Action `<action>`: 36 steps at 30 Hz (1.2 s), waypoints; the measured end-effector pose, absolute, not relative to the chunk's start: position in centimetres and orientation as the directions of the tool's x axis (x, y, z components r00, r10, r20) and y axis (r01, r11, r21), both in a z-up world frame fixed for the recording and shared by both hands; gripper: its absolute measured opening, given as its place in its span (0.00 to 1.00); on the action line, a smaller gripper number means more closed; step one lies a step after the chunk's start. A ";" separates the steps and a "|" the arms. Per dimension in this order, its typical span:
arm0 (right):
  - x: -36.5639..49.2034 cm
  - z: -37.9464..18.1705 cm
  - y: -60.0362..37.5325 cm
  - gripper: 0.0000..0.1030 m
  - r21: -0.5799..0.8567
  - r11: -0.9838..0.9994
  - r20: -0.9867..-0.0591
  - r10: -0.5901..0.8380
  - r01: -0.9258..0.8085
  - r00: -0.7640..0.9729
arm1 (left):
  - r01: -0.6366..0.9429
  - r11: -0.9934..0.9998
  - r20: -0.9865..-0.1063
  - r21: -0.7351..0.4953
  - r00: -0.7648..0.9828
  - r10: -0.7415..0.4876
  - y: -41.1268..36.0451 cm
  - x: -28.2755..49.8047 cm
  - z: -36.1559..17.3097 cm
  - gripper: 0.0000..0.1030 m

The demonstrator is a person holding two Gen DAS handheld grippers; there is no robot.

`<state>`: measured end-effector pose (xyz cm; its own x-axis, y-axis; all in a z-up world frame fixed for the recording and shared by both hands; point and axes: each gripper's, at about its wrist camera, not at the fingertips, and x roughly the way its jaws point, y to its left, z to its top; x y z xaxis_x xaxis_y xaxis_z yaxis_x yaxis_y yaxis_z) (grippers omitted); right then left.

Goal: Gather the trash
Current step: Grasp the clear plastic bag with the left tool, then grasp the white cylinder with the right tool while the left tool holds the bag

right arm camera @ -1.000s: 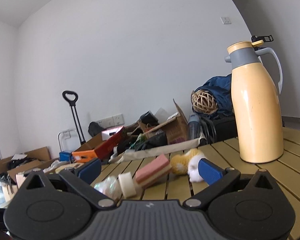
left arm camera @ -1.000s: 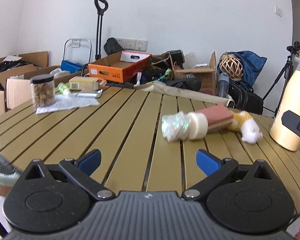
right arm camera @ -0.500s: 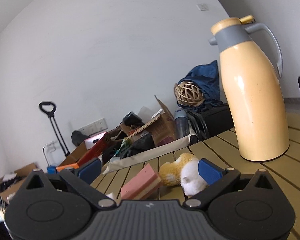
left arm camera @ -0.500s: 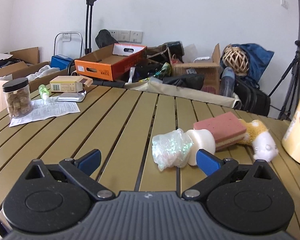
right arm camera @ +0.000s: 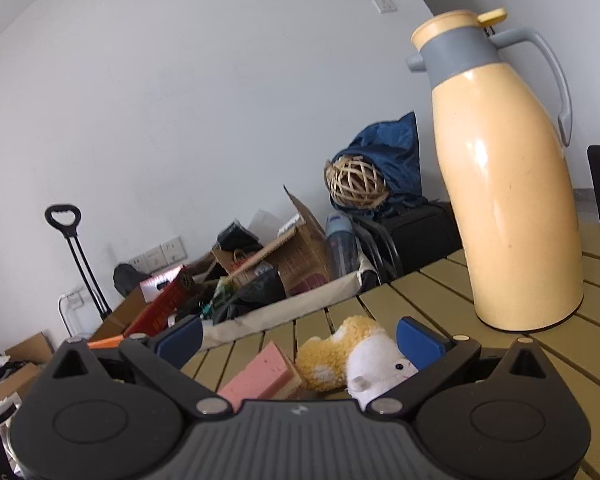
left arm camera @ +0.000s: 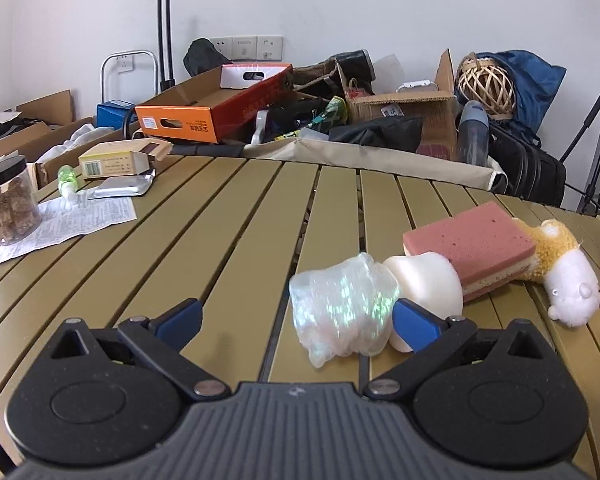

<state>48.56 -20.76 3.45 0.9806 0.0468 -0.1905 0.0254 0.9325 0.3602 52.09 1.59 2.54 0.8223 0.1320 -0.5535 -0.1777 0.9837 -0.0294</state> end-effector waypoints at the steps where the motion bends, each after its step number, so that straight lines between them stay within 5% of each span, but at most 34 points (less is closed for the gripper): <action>1: 48.8 3.4 -20.9 1.00 0.360 0.933 -0.201 0.051 0.025 0.978 | -0.177 0.984 -0.556 -0.026 0.821 0.133 1.6 52.3 2.4 1.00; 12: 50.1 2.6 -20.4 1.00 0.325 0.946 -0.265 0.074 0.017 0.961 | -0.122 0.992 -0.571 -0.040 0.817 0.078 1.2 53.2 1.7 0.98; 18: 50.1 2.6 -20.0 1.00 0.301 0.953 -0.270 0.076 0.009 0.960 | -0.092 0.992 -0.595 -0.085 0.803 0.023 1.6 53.4 1.5 0.54; 21: 50.2 2.6 -19.8 1.00 0.294 0.956 -0.275 0.078 0.007 0.958 | -0.085 0.992 -0.591 -0.096 0.807 0.012 1.7 53.2 1.5 0.44; 36: 50.2 2.5 -18.8 1.00 0.324 0.945 -0.272 0.145 -0.051 0.951 | -0.174 0.981 -0.507 -0.082 0.855 0.109 2.8 48.7 4.1 0.41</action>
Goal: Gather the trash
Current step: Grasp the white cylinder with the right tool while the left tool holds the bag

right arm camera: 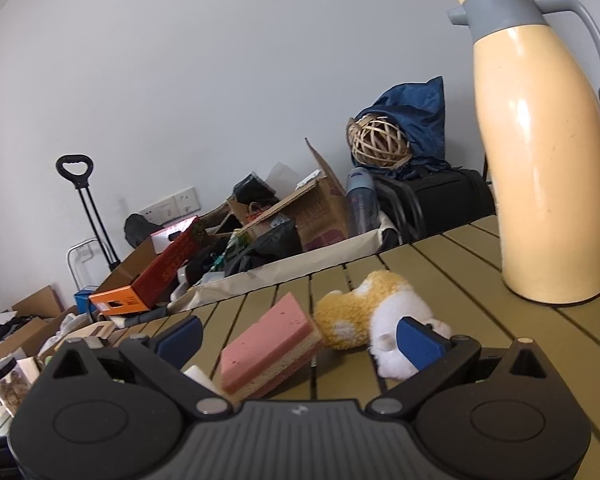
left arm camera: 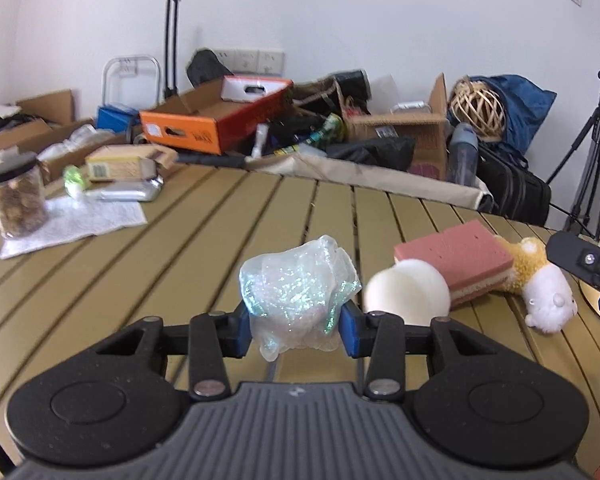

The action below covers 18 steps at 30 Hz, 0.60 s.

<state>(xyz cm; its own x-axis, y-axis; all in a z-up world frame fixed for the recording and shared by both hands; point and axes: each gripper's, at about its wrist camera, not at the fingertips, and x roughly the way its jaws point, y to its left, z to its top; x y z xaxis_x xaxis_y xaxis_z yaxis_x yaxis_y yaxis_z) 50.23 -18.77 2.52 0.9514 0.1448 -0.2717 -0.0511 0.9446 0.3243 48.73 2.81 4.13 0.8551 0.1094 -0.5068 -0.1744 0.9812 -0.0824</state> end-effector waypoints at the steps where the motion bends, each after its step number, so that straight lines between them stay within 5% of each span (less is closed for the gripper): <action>1: 50.2 2.5 -18.5 1.00 0.326 0.943 -0.270 0.154 -0.060 0.950 | -0.181 0.980 -0.502 -0.081 0.857 0.117 3.0 48.5 4.3 0.41; 18: 51.1 2.2 -10.1 1.00 0.157 0.978 -0.358 0.186 -0.137 0.915 | -0.205 0.974 -0.499 -0.100 0.857 0.129 9.2 47.2 4.8 0.42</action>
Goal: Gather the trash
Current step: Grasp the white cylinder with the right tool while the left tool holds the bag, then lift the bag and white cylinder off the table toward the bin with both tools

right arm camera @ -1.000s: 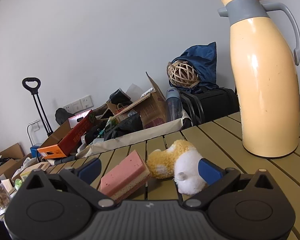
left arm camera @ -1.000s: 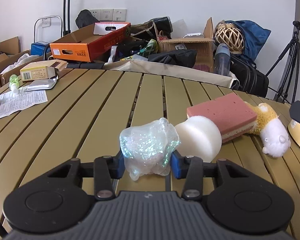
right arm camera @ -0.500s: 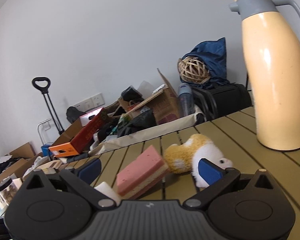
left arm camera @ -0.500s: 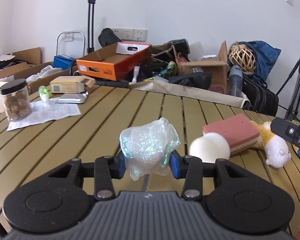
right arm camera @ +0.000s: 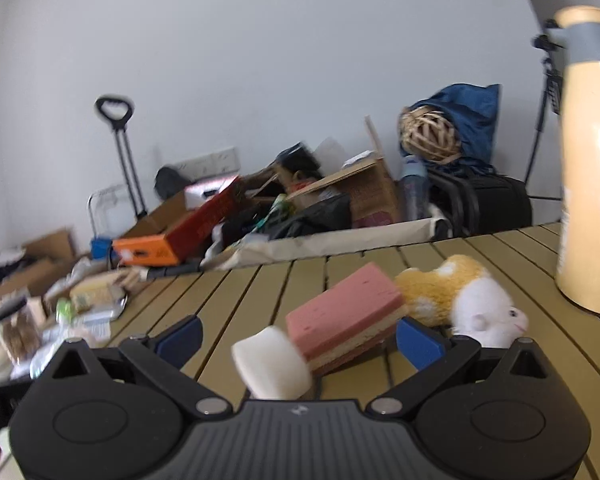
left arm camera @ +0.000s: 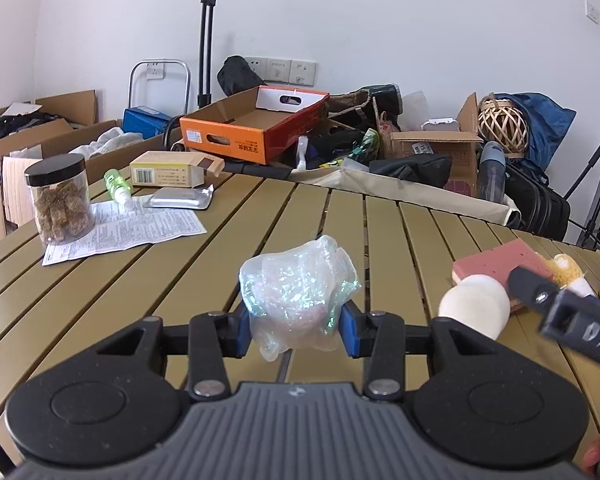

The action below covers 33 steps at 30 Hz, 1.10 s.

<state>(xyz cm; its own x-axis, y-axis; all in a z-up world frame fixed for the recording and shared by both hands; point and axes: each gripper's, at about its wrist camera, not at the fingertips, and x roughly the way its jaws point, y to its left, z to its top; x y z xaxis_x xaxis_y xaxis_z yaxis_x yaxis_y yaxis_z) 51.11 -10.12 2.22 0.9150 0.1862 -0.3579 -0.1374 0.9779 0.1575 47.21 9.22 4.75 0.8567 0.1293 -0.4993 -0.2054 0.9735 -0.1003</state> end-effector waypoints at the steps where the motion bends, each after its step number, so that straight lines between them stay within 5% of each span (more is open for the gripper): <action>1: 51.4 2.1 -9.7 1.00 0.150 0.979 -0.375 0.184 -0.137 0.909 | -0.204 0.973 -0.501 -0.105 0.856 0.126 9.4 47.1 4.7 0.42; 14: 56.6 0.0 -6.5 0.98 0.078 0.996 -0.551 0.084 -0.049 0.830 | -0.218 0.965 -0.505 -0.146 0.855 0.117 12.2 46.8 5.3 0.42; 20: 57.9 -0.5 -6.1 0.83 0.095 0.995 -0.594 0.065 -0.011 0.802 | -0.204 0.968 -0.499 -0.145 0.860 0.107 12.2 46.5 5.6 0.42; 25: 57.8 -0.6 -6.4 0.49 0.140 0.990 -0.597 0.108 -0.029 0.795 | -0.193 0.970 -0.497 -0.146 0.863 0.097 12.2 46.4 5.7 0.42; 33: 56.1 0.0 -6.3 0.43 0.155 0.986 -0.574 0.145 -0.067 0.806 | -0.187 0.972 -0.492 -0.146 0.866 0.092 12.0 46.0 5.9 0.42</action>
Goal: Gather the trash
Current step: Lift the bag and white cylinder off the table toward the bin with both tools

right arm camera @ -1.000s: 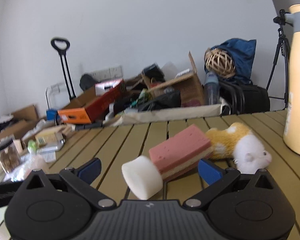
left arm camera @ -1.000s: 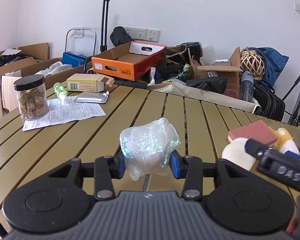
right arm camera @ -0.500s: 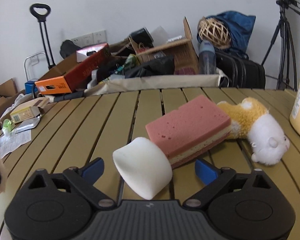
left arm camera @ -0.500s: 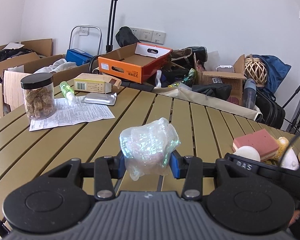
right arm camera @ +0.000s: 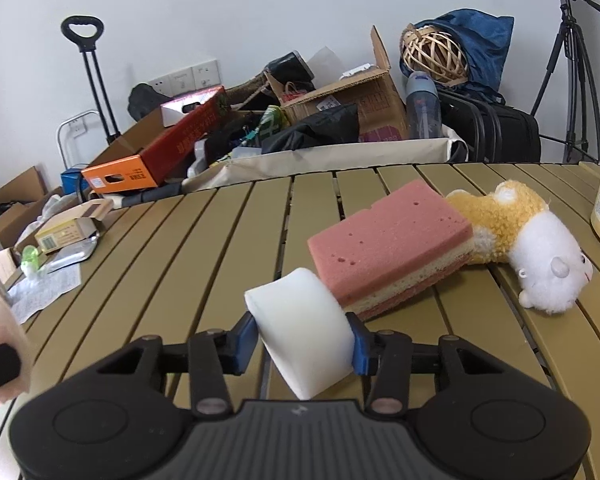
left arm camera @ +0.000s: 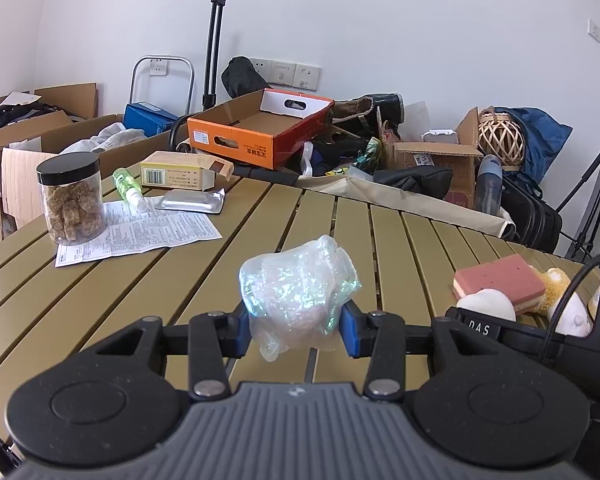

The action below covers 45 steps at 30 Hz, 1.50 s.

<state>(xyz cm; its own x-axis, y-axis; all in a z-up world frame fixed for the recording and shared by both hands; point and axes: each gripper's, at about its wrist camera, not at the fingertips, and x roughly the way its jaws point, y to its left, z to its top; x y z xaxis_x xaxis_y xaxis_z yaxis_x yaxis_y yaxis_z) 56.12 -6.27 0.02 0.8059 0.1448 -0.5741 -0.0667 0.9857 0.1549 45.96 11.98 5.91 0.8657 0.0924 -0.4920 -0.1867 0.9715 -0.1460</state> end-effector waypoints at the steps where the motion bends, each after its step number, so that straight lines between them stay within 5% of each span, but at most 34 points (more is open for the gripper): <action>1: 55.8 0.1 -6.2 0.43 0.158 0.985 -0.572 0.154 -0.076 0.806 | -0.184 0.972 -0.490 -0.145 0.867 0.091 11.9 45.8 6.0 0.42; 22: 44.7 2.8 -9.8 0.40 0.290 0.931 -0.464 0.339 -0.222 0.818 | -0.169 0.978 -0.457 -0.120 0.884 0.096 10.5 39.8 6.0 0.42; 45: 30.7 2.1 -11.5 0.39 0.198 0.924 -0.457 0.382 -0.327 0.803 | -0.086 0.991 -0.417 -0.106 0.908 0.034 8.1 27.4 4.5 0.42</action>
<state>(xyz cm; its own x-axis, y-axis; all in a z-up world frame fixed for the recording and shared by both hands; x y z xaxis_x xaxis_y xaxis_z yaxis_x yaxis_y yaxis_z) 30.66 -11.48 2.09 0.8032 0.3823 -0.4569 -0.3273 0.9240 0.1978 27.38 8.14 4.47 0.9082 0.0342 -0.4171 -0.0861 0.9906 -0.1062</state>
